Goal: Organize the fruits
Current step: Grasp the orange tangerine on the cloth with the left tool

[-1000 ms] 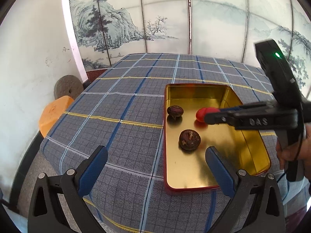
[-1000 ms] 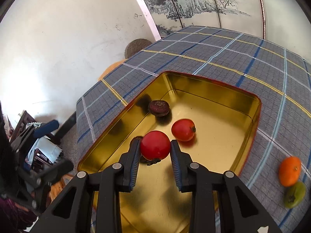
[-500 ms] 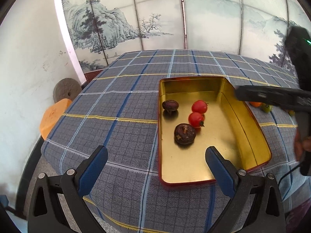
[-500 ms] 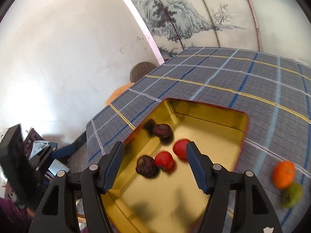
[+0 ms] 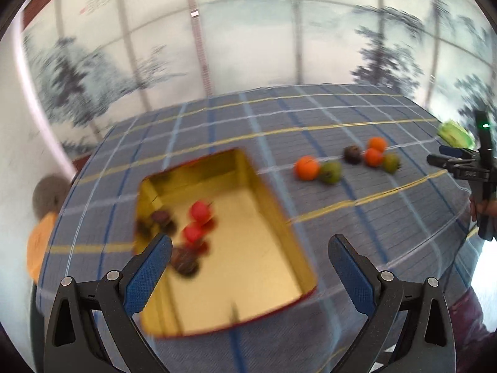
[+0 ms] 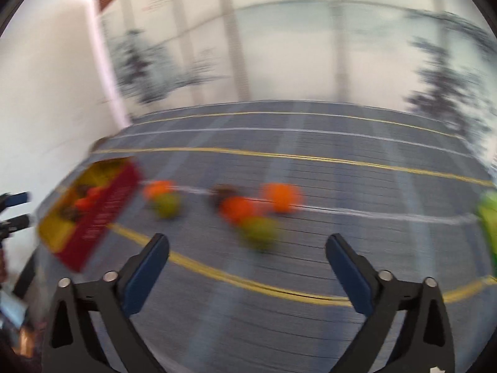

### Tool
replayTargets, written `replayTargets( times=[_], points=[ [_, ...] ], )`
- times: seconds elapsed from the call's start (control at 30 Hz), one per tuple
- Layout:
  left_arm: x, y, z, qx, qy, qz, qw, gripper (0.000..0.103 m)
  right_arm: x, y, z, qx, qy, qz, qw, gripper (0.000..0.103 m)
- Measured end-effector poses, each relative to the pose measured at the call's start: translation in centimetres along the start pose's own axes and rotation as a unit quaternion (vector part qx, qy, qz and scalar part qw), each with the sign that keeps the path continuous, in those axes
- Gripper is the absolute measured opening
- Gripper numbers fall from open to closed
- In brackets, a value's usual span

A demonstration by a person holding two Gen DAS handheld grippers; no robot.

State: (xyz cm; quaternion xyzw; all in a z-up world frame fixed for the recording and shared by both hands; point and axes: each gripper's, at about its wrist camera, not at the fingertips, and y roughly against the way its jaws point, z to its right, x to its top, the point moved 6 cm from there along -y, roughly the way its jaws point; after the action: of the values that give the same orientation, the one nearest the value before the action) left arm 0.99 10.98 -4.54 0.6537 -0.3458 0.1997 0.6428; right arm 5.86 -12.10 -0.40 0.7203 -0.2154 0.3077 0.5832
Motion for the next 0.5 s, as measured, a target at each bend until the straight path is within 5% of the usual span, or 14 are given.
replayTargets(
  times=[0.2,0.27,0.4,0.5],
  points=[
    [5.7,-5.0,3.4,-0.103,0.05,-0.055,0.9919,0.096,-2.1,-1.6,6.4,-0.026,-0.026,-0.047,0.998,0.103],
    [7.4,-7.9,3.8,-0.125,0.097,-0.094,0.9829,0.083,-2.6,-2.0,6.9,-0.015,-0.039,-0.045,0.998,0.103],
    [8.6,-12.9,4.3,-0.144,0.174,-0.159,0.9609,0.074,-2.6,-1.9,6.6,0.0,-0.025,-0.032,0.999,0.103],
    [8.8,-15.8,4.3,-0.124,0.201,-0.179,0.9551,0.072,-2.8,-1.9,5.9,0.014,-0.015,-0.032,0.999,0.103]
  ],
)
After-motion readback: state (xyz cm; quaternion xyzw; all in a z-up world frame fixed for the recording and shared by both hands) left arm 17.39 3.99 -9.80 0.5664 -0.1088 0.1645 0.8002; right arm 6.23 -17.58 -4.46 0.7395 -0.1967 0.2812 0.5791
